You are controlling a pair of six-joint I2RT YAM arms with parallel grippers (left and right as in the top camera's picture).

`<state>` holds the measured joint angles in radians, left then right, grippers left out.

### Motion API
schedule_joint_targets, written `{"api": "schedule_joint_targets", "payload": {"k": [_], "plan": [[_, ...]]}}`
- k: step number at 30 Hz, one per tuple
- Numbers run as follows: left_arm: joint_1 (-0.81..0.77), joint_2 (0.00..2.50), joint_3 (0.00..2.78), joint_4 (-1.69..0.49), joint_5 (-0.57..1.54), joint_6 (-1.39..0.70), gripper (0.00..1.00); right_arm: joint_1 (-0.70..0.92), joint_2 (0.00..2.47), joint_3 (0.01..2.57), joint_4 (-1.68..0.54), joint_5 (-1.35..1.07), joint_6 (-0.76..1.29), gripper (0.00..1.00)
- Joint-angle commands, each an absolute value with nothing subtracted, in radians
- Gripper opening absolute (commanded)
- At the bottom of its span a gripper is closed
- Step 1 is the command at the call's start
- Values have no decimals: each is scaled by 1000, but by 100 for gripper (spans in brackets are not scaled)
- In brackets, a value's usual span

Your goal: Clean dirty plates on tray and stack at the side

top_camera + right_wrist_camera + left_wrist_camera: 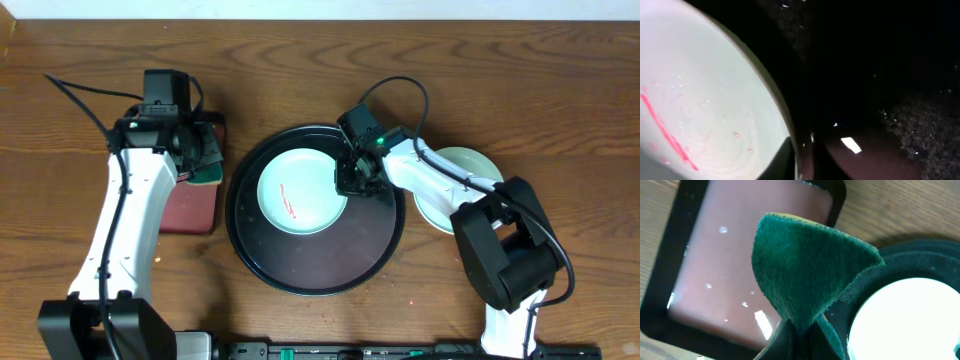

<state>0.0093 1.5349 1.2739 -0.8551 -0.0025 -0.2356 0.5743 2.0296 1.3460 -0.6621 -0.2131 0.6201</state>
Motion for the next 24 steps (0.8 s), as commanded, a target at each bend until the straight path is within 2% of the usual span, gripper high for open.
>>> {"api": "schedule_joint_targets", "payload": {"k": [1,6,10,24], "plan": [[-7,1547,1278,-848,1,-245,7,582,2057,1345,-664,-192,635,15],[-22,1554,1278,-843,1,-261,7,582,2060,1345,-662,-188,635,13],[-44,1569,1278,-844,16,-278,7,582,2061,1345,-663,-188,635,1],[-222,1682,1273,-856,15,-483,8,582,2061,1345,-664,-188,635,1]]}}
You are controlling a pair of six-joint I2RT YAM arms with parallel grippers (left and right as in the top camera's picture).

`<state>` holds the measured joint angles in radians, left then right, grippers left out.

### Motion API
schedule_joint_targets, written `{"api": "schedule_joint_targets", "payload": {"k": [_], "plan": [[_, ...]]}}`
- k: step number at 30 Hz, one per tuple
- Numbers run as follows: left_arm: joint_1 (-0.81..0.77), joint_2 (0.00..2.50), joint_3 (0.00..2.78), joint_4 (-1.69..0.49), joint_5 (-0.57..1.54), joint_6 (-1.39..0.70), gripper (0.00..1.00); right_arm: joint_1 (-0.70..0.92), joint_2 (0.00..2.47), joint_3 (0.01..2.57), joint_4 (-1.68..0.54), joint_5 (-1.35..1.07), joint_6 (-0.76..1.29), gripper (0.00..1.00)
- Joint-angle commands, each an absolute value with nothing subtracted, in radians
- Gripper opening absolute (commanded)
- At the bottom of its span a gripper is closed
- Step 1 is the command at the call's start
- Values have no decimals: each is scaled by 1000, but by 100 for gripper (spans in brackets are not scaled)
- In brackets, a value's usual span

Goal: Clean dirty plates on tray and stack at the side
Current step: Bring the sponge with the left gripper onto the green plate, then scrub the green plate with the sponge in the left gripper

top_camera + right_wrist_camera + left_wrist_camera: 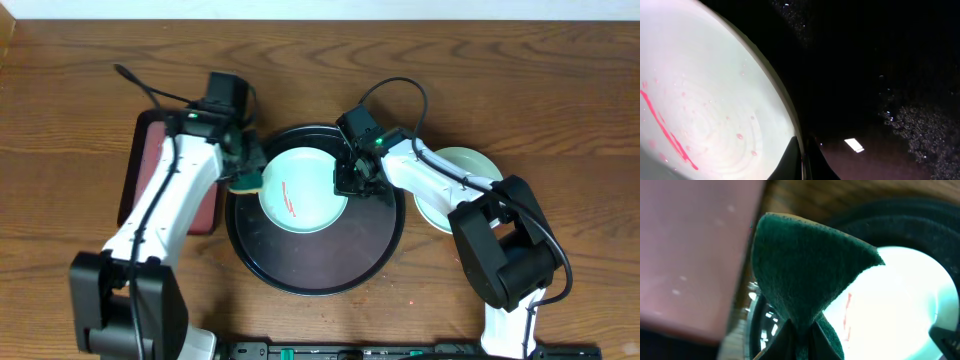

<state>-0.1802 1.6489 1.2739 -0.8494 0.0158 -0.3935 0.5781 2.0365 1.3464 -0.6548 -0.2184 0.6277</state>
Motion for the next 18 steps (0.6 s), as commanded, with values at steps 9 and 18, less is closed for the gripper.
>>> {"api": "schedule_joint_targets", "payload": {"k": [9,18], "plan": [[-342,1816,1272,-847,15,-491,7,582,2061,1344,-664,-188,635,1],[-384,1977,1265,-815,184,-387,7,582,2061,1345,-663,-187,635,1]]}}
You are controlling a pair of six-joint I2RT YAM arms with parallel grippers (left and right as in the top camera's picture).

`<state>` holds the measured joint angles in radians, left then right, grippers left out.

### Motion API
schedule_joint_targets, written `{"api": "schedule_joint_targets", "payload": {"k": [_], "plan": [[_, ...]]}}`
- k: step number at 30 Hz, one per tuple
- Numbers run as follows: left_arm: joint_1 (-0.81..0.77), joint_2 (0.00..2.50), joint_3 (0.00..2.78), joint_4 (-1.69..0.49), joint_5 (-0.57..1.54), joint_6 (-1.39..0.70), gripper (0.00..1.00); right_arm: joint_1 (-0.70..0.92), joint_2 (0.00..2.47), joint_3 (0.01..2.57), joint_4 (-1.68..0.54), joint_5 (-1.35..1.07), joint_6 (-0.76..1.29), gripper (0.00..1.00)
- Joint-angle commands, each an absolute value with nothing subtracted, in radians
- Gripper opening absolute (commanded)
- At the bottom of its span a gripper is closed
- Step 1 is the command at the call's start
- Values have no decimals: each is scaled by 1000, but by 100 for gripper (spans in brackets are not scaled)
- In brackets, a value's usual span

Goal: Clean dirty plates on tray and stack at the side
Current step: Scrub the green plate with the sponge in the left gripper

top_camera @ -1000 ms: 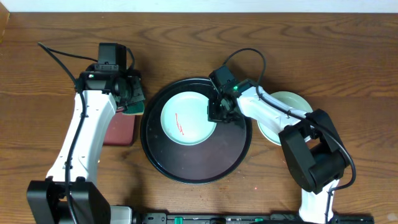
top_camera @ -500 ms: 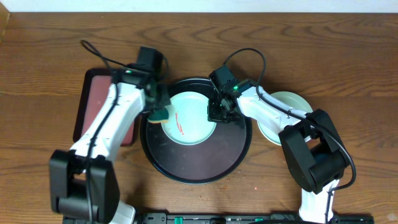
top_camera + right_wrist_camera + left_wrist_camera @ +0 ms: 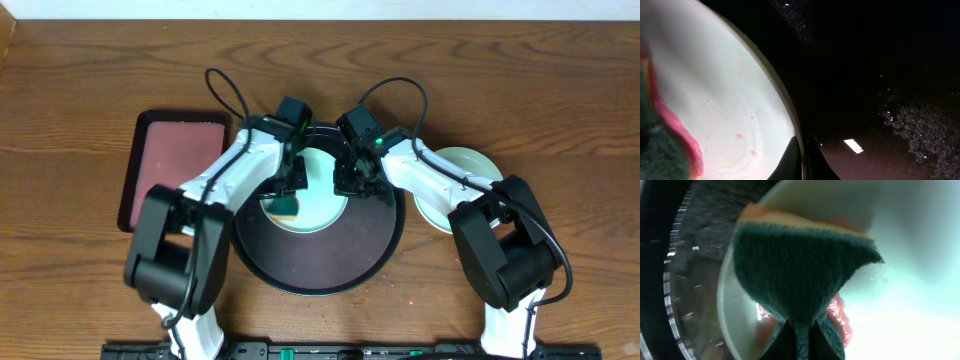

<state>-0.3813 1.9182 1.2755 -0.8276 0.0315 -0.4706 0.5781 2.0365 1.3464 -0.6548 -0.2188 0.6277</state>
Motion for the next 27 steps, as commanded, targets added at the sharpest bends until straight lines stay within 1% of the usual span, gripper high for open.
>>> {"api": "schedule_joint_targets", "payload": {"k": [1,5,6,9,11,12,15,17,18,19,23,27], "plan": [[-384,1981,1265,-797,253,-329,7,582,2061,1345,-662,-187,635,1],[-384,1979,1265,-730,551,-69,7,582,2061,1344,-662,-184,635,1],[-384,1979,1265,-719,591,-33,8,582,2061,1345,-662,-184,635,1],[-383,1979,1265,-691,589,-26,8,582,2061,1344,-662,-184,635,1],[-382,1979,1265,-674,538,-44,7,582,2061,1345,-662,-184,635,1],[-381,1979,1265,-669,477,-85,7,582,2061,1344,-662,-184,635,1],[-381,1979,1265,-693,174,-295,7,582,2061,1344,-662,-184,635,1],[-381,1979,1265,-768,-53,-510,7,582,2061,1344,-662,-184,635,1],[-381,1979,1265,-800,-112,-573,7,582,2061,1344,-662,-184,635,1],[-381,1979,1265,-823,-139,-599,8,582,2061,1344,-662,-184,635,1],[-383,1979,1267,-825,-120,-583,8,582,2061,1344,-662,-180,635,1],[-383,1979,1282,-780,35,-388,7,582,2061,1344,-662,-179,635,1]]}}
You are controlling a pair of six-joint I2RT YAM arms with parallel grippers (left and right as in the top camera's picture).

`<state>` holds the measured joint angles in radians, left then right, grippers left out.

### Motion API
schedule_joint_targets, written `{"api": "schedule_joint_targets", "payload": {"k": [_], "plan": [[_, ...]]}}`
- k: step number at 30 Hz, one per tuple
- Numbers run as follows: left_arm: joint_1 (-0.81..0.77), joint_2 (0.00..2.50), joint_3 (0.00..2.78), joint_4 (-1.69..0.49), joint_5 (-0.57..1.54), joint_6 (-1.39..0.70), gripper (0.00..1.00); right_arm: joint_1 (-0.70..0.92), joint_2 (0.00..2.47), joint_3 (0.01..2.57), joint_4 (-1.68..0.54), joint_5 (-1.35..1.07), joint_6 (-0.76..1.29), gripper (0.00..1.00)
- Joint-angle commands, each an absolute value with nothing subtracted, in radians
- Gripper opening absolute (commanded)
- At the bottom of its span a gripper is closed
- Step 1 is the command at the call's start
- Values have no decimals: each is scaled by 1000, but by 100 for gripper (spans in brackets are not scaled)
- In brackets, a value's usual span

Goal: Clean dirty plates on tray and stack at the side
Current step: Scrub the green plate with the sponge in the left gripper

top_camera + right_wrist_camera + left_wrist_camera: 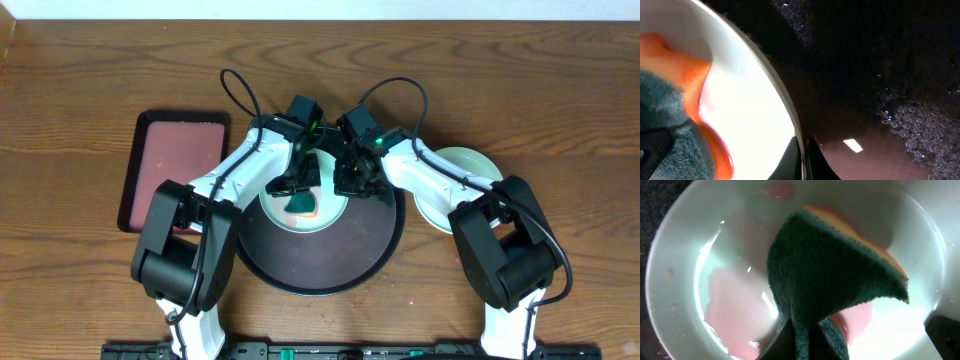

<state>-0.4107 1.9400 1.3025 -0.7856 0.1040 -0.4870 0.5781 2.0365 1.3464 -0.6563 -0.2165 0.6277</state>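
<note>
A pale green plate [318, 203] smeared pink lies in the round black tray [300, 262]. My left gripper [297, 188] is shut on a green and orange sponge [835, 275] pressed onto the plate's inside [680, 265]. My right gripper [803, 150] is shut on the plate's right rim [785, 105], one finger inside and one outside. The sponge [665, 110] shows at the left of the right wrist view. A second pale plate [470, 165] sits on the table right of the tray.
A rectangular dish of reddish liquid [165, 165] stands left of the tray. Wet tray floor [880, 75] lies right of the held rim. Cables loop above both arms near the table's back.
The left gripper has shifted the sponge from the plate's left part to its middle. The red streak is now smeared into pink patches. The right gripper has not moved.
The left gripper held the sponge over the reddish dish while the right gripper pinched the plate's rim. Then the sponge was at the tray's left edge, then on the plate's red streak, and now at the plate's middle with the stain spread.
</note>
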Motion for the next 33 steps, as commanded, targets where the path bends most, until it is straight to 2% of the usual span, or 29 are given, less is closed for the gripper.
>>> {"api": "schedule_joint_targets", "payload": {"k": [1,4,7,12,15,18,26,31,33], "plan": [[-383,1979,1289,-764,72,-340,8,582,2061,1344,-662,-179,635,1],[-382,1979,1298,-706,155,-217,8,582,2061,1344,-662,-179,635,1],[-376,1979,1298,-671,98,-216,7,582,2061,1344,-663,-175,635,1],[-356,1979,1298,-744,-272,-525,7,582,2061,1344,-663,-173,635,1],[-352,1979,1298,-793,-290,-556,7,582,2061,1344,-662,-173,635,1],[-360,1979,1298,-835,-218,-548,7,582,2061,1344,-663,-173,635,1],[-365,1979,1298,-850,437,-148,7,582,2061,1344,-663,-173,635,1],[-365,1979,1298,-803,453,-140,7,582,2061,1344,-663,-172,635,1],[-365,1979,1298,-725,343,-222,8,582,2061,1344,-662,-169,635,1]]}}
